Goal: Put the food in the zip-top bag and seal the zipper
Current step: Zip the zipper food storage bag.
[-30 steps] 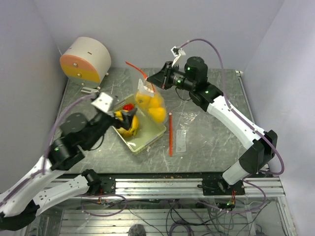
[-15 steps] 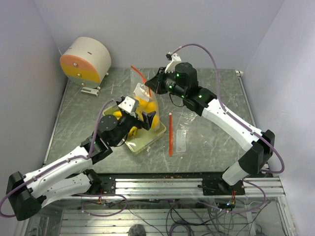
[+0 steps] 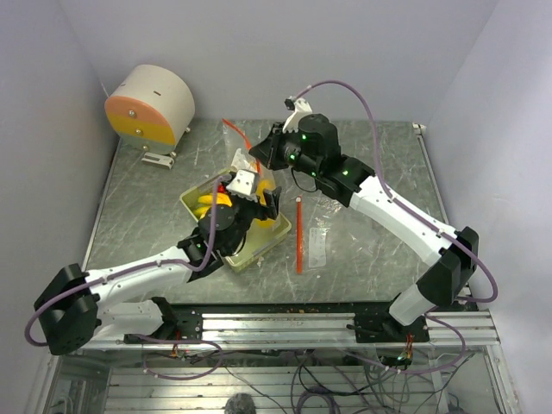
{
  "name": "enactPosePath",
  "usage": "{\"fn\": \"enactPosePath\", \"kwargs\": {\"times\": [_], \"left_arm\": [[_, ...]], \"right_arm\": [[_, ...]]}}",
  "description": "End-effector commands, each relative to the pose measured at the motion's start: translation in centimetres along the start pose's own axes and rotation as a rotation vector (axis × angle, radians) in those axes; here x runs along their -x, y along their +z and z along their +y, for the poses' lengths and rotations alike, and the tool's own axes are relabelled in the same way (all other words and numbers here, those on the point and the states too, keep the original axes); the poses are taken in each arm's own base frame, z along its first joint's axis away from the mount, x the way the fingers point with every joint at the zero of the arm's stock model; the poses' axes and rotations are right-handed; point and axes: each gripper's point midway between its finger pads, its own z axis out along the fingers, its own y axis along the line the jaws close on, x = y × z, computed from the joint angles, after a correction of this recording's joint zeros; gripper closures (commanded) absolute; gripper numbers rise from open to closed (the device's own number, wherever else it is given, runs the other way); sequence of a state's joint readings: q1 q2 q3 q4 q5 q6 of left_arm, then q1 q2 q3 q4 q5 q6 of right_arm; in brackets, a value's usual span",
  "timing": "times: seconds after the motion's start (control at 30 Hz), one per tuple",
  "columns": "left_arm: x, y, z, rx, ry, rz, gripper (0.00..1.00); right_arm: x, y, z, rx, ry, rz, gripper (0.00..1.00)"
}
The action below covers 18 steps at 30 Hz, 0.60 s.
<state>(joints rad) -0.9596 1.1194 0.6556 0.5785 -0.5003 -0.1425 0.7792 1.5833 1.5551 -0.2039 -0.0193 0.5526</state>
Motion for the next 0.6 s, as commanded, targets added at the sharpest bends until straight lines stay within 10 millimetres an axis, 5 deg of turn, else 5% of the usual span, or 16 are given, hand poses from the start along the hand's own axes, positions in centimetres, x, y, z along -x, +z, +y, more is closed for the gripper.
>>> {"fn": "enactPosePath", "kwargs": {"times": [0.0, 0.07, 0.1, 0.57], "left_arm": [[-0.3, 0.9, 0.4, 0.065, 0.010, -0.032, 0.36], [-1.0, 1.0, 0.6, 0.081, 0.015, -0.017, 0.84], [-1.2, 1.0, 0.9, 0.093, 0.010, -0.014, 0.92], [-3.8, -2.6, 4.7, 0.175, 0.094, 0.009, 0.93]], "right_arm": [[2.0, -1.3, 1.3, 0.018, 0.006, -0.051, 1.00], [2.3, -1.7, 1.5, 0.021, 0.004, -0.057, 1.00], [2.4, -1.8, 1.5, 0.016, 0.003, -0.059, 1.00], [6.2, -3.8, 1.6, 0.039, -0.038, -0.069, 1.00]]}}
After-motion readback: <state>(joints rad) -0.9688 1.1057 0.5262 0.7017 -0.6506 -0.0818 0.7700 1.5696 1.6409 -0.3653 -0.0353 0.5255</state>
